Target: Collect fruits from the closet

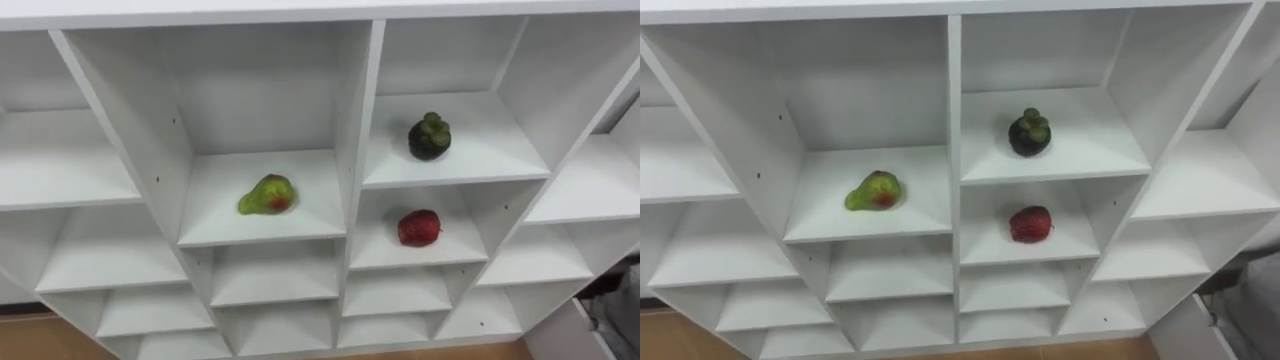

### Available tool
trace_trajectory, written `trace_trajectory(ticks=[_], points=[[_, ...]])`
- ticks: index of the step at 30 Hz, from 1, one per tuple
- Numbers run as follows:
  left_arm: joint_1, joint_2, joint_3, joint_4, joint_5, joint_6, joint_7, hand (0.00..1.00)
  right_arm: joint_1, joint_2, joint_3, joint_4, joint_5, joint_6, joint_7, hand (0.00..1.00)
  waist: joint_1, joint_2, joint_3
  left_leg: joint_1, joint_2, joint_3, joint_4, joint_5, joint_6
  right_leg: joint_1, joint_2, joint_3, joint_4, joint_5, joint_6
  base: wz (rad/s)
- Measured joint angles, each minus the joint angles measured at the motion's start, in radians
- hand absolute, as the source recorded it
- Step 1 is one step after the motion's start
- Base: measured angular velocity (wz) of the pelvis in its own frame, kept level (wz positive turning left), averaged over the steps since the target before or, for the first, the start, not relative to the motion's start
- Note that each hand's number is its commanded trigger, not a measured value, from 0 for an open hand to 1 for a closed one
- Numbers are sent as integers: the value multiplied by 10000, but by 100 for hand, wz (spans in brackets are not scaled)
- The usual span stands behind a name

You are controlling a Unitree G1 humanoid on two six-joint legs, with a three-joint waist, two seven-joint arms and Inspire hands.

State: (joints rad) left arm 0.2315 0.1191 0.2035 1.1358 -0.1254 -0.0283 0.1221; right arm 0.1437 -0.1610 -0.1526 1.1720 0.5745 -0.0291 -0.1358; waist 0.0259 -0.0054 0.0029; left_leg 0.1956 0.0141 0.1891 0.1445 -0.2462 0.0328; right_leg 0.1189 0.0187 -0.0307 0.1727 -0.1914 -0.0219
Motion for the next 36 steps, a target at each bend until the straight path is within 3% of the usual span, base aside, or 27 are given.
trace_trajectory(ticks=[2, 4, 11, 18, 22, 25, 36], points=[[-37, 0, 0, 0, 28, -85, 5, 100, -38, -3, -309, -598, 98, -67, -425, 0, -23, 3, 2, 11, -11, 0, -2, -1, 2, -33, 11, 29, 15, 2, 3, -7], [-76, 17, -2, 1, 0, -205, 5, 100, -139, -9, -454, -1233, 89, -398, -1134, 0, -55, 4, 3, -6, -16, 1, -2, -2, 4, -76, 21, 72, 32, 3, 4, -5], [-29, 52, -62, -9, 94, -253, 8, 100, -309, -34, -465, -3291, -142, -834, -3151, 0, 35, 4, -24, -108, -57, 10, 12, 2, 5, -206, 58, 146, 126, 4, 5, -3], [79, 76, -127, -57, 98, -294, 29, 100, -350, -20, -216, -5874, -1754, -1041, -4695, 0, 129, -13, -22, -158, -68, 30, 48, 7, 5, -258, 51, 194, 128, 3, 5, 0], [38, 111, -290, -76, 87, -386, 49, 100, -364, -52, 58, -7366, -2910, -1482, -5826, 0, 138, -144, -34, -324, -83, 23, 186, 7, 5, -379, 30, 146, 121, 1, 6, 2], [9, 127, -459, -58, 93, -447, 39, 100, -368, -70, 360, -7859, -3388, -1692, -6236, 0, 316, -173, -75, -323, -71, 20, 188, 7, 5, -378, 32, 150, 112, 5, 2, 0], [33, 183, -524, 3, 96, -604, 68, 100, -420, -72, 756, -9873, -5632, -2115, -6768, 0, 563, -77, -54, -344, -41, -13, 187, 6, 6, -386, 45, 102, 132, 10, 4, 0]])
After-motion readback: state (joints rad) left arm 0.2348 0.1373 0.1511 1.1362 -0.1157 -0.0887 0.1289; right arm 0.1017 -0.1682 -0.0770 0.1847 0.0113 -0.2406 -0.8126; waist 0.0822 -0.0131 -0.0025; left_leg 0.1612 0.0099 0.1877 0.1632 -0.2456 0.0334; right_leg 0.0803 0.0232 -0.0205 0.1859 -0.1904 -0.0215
